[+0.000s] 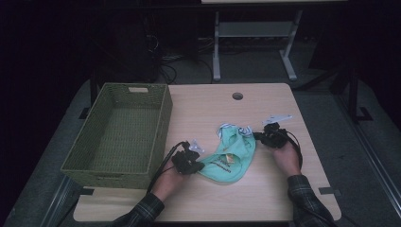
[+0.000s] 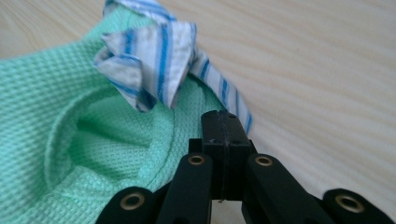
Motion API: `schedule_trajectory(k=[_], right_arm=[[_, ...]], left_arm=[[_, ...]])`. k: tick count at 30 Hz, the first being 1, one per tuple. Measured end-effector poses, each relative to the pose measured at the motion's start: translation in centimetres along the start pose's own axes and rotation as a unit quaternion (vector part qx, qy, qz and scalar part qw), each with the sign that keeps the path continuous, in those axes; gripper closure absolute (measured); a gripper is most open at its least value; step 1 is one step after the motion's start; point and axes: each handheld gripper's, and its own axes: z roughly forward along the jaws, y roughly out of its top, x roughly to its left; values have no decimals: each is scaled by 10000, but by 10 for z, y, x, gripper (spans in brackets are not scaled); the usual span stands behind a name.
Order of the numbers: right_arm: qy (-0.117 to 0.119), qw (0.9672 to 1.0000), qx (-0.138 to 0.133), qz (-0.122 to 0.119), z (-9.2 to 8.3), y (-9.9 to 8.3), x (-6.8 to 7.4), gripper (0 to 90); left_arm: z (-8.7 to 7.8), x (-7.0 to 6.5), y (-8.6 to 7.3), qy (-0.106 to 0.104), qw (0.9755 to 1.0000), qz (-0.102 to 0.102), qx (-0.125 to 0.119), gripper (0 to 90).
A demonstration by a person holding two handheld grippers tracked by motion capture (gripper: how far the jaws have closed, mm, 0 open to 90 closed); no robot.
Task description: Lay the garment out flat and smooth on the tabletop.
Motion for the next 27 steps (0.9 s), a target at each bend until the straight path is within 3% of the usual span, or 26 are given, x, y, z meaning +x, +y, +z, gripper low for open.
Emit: schedule_trajectory(k=[3,10,14,21,27], right_arm=[[109,9999,80,72,2,-3,0,900],[238,9991,-321,126,-16,13,1,797],[379,9987,-351,52,-19,27,8,776],[636,9970,-375,-214,-9,55,26,776],[806,9961,-156,-334,14,70,43,776]], left_arm=[[0,0,0,-5,10000,-1,5,898],[0,0,0,4,10000,-8,2,898],[0,0,0,-4,10000,-17,-3,898],[0,1,0,-6,10000,20,31,898],[0,1,0,-6,10000,18,8,898]])
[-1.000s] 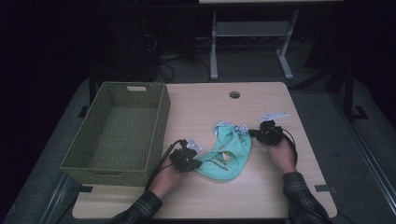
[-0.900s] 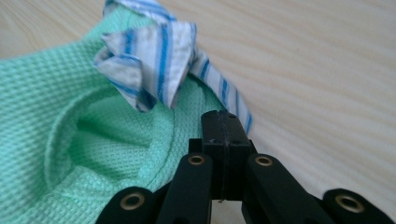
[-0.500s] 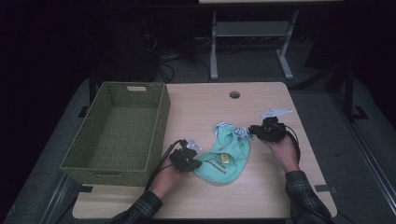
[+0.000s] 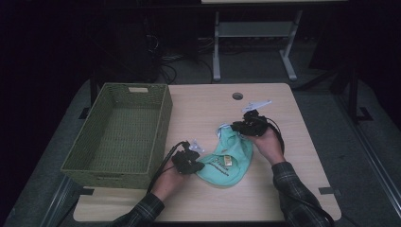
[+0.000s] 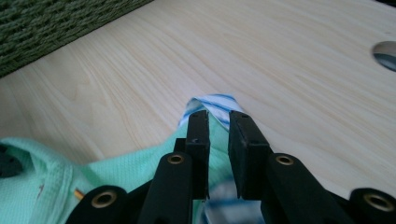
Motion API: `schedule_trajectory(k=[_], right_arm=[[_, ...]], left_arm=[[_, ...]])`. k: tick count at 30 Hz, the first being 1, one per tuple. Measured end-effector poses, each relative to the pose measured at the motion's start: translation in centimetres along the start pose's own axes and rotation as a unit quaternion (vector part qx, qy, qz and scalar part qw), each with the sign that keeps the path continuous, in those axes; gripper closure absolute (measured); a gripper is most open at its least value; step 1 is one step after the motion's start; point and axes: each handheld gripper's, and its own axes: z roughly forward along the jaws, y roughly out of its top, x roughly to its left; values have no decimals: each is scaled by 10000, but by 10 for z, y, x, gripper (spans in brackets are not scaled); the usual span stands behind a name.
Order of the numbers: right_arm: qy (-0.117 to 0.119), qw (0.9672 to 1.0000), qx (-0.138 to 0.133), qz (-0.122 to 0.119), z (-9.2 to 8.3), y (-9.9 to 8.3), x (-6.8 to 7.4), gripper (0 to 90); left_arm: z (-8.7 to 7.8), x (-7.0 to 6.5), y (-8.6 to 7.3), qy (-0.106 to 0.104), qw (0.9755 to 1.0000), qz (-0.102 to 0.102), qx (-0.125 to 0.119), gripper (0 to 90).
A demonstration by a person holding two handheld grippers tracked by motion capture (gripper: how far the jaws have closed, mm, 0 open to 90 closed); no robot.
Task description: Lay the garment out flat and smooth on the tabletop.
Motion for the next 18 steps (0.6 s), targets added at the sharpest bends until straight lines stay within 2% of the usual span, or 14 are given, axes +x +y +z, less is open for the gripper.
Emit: schedule_trajectory(k=[6,15,18], right_arm=[[72,9998,187,-42,26,4,6,775],[-44,9989,465,-6,48,-5,2,730],[-102,9985,535,-78,54,-9,3,725]], left_arm=[[0,0,0,-14,10000,-21,18,898],[0,0,0,-32,10000,-25,14,898],[0,0,0,-32,10000,-26,8,898]])
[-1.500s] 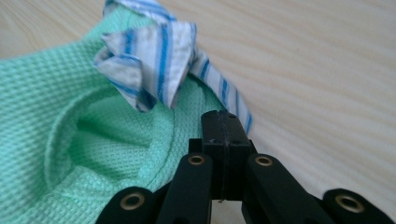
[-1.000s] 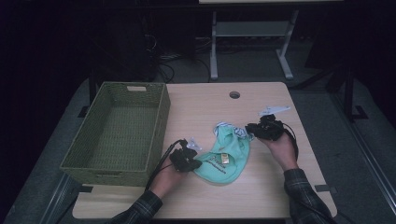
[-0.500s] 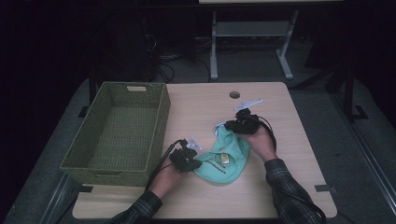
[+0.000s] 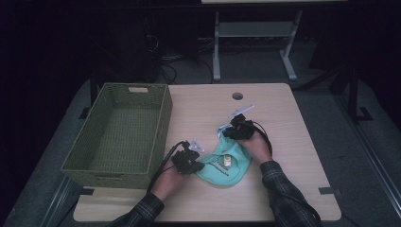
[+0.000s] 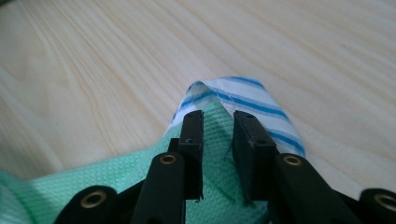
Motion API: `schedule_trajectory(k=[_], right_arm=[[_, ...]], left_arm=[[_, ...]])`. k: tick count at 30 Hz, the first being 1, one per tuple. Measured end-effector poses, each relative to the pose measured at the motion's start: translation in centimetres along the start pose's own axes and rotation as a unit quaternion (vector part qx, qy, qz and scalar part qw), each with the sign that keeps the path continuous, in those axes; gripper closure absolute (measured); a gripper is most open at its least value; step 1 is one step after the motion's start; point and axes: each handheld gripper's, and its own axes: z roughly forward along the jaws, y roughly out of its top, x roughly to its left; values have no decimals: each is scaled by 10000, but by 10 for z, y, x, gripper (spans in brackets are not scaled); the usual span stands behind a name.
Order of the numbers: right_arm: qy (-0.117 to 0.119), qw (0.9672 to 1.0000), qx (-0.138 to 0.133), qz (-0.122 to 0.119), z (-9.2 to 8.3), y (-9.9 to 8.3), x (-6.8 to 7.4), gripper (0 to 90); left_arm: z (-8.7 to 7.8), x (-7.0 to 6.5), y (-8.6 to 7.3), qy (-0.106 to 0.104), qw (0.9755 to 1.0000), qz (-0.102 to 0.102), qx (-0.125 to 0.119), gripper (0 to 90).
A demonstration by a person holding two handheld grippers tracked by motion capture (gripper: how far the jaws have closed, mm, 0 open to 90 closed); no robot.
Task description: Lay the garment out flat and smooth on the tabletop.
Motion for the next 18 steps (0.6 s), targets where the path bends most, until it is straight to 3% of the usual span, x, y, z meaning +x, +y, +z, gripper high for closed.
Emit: schedule_trajectory(k=[4,10,18], right_arm=[[-112,9999,24,-125,3,-2,4,744],[-175,9997,-31,-187,3,-3,6,875],[-206,9995,-199,-149,-7,2,5,886]], left_arm=[[0,0,0,9,10000,18,14,897],[0,0,0,15,10000,19,16,898],[0,-1,0,26,10000,12,-1,898]])
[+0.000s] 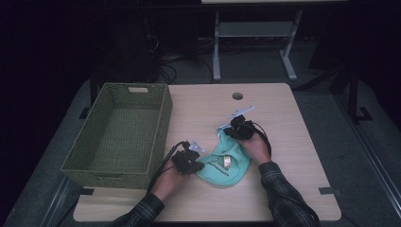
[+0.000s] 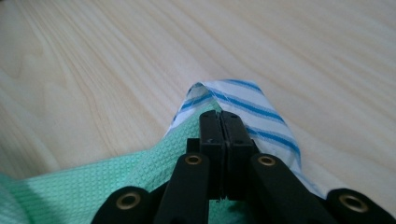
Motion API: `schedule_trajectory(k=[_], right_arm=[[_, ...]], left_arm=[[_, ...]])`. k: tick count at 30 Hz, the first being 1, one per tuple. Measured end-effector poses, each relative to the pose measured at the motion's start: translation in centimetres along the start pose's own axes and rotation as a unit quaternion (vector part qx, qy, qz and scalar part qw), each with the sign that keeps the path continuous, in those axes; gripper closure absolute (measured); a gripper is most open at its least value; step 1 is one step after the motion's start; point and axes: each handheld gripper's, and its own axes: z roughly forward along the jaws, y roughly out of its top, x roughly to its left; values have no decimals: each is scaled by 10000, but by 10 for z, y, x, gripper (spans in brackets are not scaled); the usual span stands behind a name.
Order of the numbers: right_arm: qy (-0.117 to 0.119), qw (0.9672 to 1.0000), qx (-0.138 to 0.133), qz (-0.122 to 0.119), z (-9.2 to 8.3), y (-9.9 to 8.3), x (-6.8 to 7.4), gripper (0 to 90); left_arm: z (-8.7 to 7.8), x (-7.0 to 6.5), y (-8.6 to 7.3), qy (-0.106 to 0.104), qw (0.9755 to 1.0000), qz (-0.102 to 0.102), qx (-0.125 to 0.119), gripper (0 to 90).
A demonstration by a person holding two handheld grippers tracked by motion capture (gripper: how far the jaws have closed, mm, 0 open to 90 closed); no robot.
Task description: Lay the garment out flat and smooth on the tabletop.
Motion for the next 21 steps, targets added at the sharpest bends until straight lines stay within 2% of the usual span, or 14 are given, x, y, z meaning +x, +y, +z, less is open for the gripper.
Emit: schedule_trajectory(k=[4,7,10,11,17,19,21], right_arm=[[-128,9999,-98,22,-7,6,-5,887],[-178,9996,-168,163,-10,11,-12,889],[-195,9993,-203,261,-9,15,-17,889],[-195,9993,-216,243,-7,16,-19,890],[-104,9984,-202,512,6,14,-28,883],[-23,9982,-211,563,8,12,-28,847],[15,9983,-293,512,6,12,-28,790]], left_arm=[[0,-1,0,7,10000,-14,-8,898],[0,0,0,25,10000,12,2,898],[1,-1,0,45,10000,-19,-71,898],[0,0,0,45,10000,29,-32,898],[0,-1,0,27,10000,9,-30,897],[0,-1,0,38,10000,31,-40,898],[0,-1,0,35,10000,34,-31,897]])
